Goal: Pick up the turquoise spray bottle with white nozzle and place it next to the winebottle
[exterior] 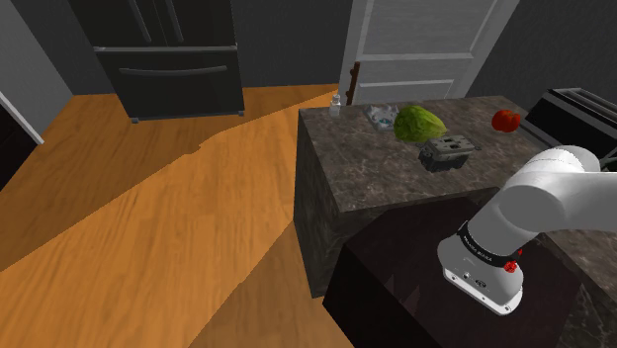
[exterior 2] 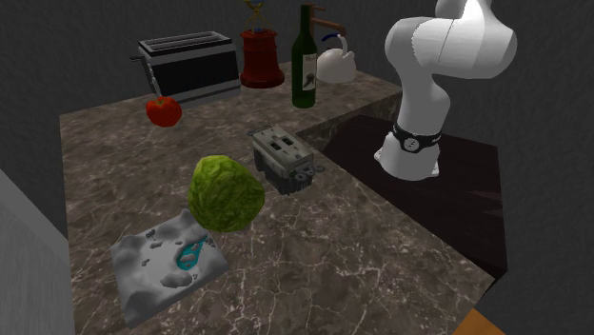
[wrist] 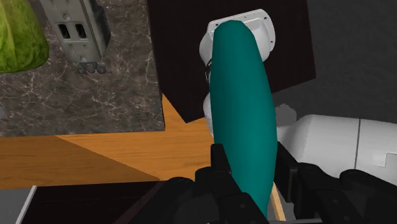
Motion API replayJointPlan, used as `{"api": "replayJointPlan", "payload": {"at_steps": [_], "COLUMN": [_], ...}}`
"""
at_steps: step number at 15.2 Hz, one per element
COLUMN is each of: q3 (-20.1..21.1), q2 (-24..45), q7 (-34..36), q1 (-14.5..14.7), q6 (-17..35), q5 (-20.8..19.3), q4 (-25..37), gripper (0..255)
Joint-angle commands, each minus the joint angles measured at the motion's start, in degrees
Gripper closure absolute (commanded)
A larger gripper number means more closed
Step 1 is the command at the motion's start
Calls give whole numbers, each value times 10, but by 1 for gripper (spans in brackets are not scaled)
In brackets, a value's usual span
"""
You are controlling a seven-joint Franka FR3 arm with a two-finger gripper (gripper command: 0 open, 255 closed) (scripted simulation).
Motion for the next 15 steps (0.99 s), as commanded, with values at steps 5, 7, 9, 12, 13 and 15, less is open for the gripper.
{"api": "replayJointPlan", "payload": {"at_steps": [5,7,9,12,13,15], "q3": [-20,-33,-74,-137,-161,-214], "q2": [-22,-13,41,110,130,167], "q7": [-65,-113,-226,-374,-420,-505], "q1": [14,9,-35,-71,-75,-72], "q6": [-90,-114,-114,-114,-114,-114], "q5": [-76,-105,-128,-166,-180,-207], "q4": [91,125,154,205,224,266], "gripper": [255,255,255,255,255,255]}}
